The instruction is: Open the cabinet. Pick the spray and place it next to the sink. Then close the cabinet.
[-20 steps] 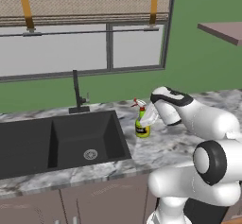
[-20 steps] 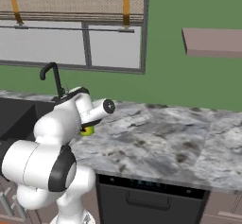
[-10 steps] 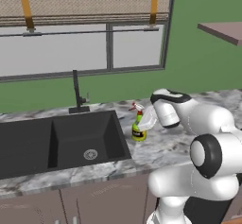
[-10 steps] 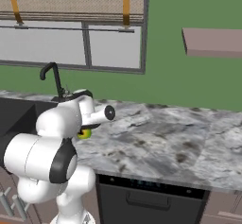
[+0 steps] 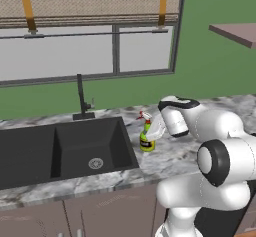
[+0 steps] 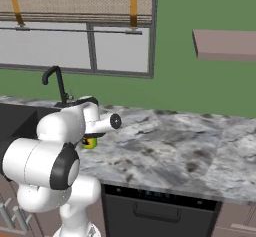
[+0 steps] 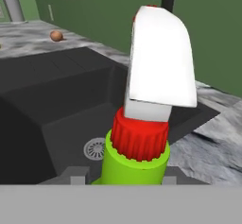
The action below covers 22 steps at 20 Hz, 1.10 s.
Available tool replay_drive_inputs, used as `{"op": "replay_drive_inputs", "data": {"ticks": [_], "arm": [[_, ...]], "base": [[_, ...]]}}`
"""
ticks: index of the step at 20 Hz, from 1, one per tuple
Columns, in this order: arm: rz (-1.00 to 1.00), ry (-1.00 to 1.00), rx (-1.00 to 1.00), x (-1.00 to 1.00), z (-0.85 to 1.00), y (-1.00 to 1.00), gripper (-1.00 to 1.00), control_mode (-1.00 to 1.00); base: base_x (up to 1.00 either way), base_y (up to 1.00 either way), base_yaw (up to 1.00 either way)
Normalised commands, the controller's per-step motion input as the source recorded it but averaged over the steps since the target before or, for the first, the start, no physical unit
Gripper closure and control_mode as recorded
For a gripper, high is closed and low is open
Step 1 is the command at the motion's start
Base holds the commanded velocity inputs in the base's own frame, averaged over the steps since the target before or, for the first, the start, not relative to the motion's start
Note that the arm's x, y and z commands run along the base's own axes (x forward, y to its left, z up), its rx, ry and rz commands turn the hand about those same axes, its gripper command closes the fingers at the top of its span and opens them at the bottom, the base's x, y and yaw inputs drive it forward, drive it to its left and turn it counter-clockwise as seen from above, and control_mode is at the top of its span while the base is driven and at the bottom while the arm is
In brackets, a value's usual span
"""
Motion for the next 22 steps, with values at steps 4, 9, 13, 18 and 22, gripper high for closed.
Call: {"op": "replay_drive_inputs", "data": {"ticks": [4, 9, 13, 18, 22], "arm": [[0.00, 0.01, -0.05, 0.00, -0.08, 0.00, 1.00, -1.00], [0.00, 0.02, -0.01, 0.00, -0.25, 0.00, 1.00, -1.00], [0.00, 0.00, 0.00, 0.00, -0.33, 0.00, 1.00, -1.00], [0.00, 0.00, 0.00, 0.00, -0.21, 0.00, 1.00, -1.00], [0.00, -0.02, 0.00, 0.00, 0.00, 0.01, 1.00, -1.00]], "base": [[0.00, 0.00, 0.00], [0.00, 0.00, 0.00], [0.00, 0.00, 0.00], [0.00, 0.00, 0.00], [0.00, 0.00, 0.00]]}}
